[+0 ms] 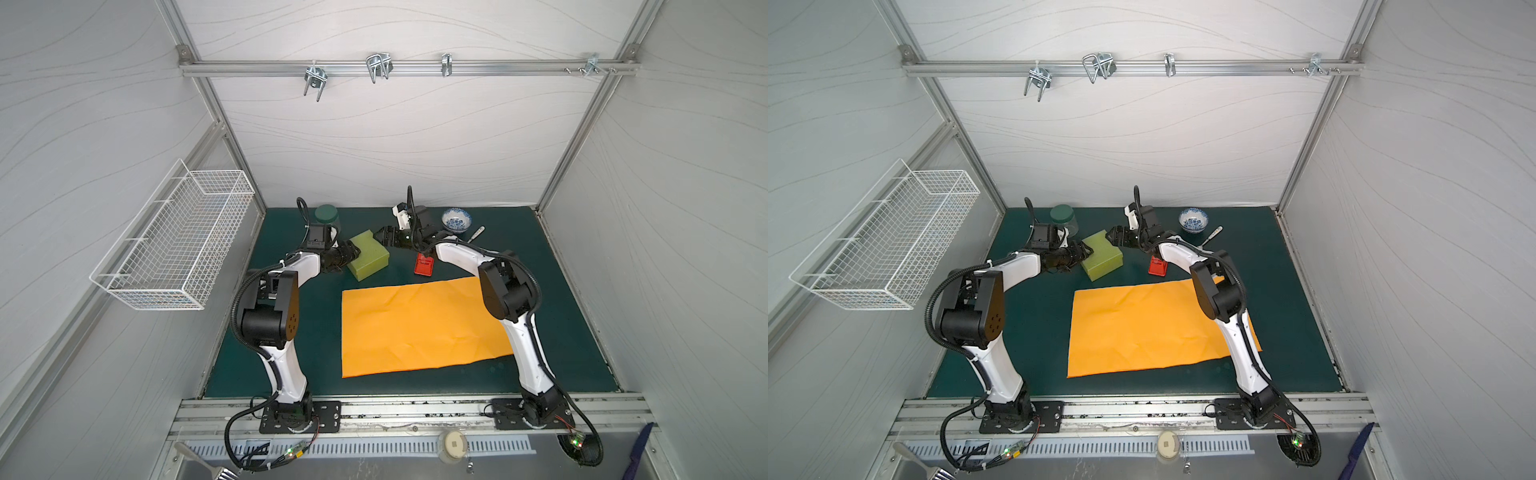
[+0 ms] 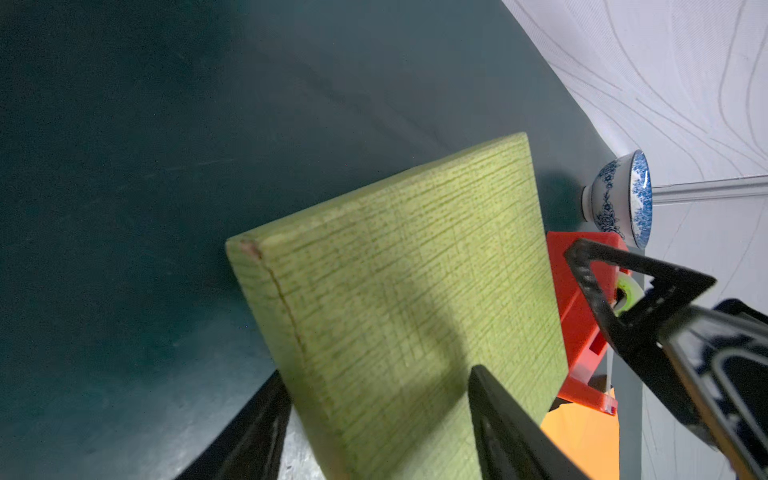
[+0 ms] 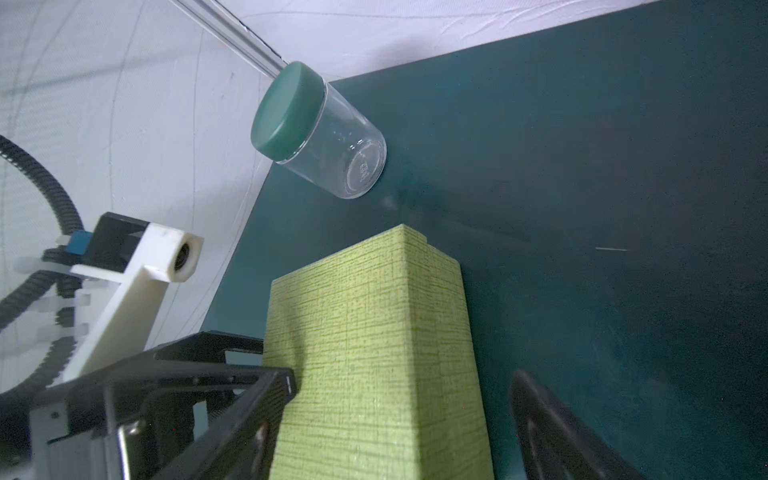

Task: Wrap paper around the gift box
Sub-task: 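Release the paper and grasp the green box's ends with both grippers, then carry the green box with both grippers onto the paper's center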

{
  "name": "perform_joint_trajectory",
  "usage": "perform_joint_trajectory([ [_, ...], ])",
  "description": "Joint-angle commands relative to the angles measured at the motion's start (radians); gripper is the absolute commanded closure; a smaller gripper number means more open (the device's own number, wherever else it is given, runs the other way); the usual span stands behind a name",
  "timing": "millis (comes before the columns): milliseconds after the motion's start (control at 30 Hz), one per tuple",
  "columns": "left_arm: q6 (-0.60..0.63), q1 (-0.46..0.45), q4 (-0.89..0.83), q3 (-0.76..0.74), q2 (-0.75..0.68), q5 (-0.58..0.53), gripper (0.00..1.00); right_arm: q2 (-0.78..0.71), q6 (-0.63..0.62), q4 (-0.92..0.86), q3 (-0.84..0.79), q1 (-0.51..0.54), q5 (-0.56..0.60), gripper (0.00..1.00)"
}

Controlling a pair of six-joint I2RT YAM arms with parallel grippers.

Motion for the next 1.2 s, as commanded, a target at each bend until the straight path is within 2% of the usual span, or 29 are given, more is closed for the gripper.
perform_joint_trajectory([
  [0, -0.004, 0.004, 0.014, 0.047, 0.03, 0.024, 0.29, 0.055, 0.001, -0.055, 0.058, 0.004, -0.05, 0.18],
  [200, -0.067, 0.0, 0.061, 0.032, 0.044, 0.054, 0.28, 0.113, 0.007, -0.092, 0.133, 0.017, -0.122, 0.27],
  [467, -0.138, -0.022, 0.115, 0.033, 0.065, 0.099, 0.3, 0.097, 0.028, -0.103, 0.126, 0.032, -0.197, 0.4],
  [733, -0.212, -0.053, 0.163, 0.024, 0.025, 0.153, 0.36, -0.035, 0.083, -0.019, -0.012, 0.031, -0.243, 0.46],
  [1167, -0.273, -0.153, 0.174, -0.046, -0.108, 0.137, 0.39, -0.243, 0.105, 0.048, -0.246, 0.029, -0.238, 0.52],
])
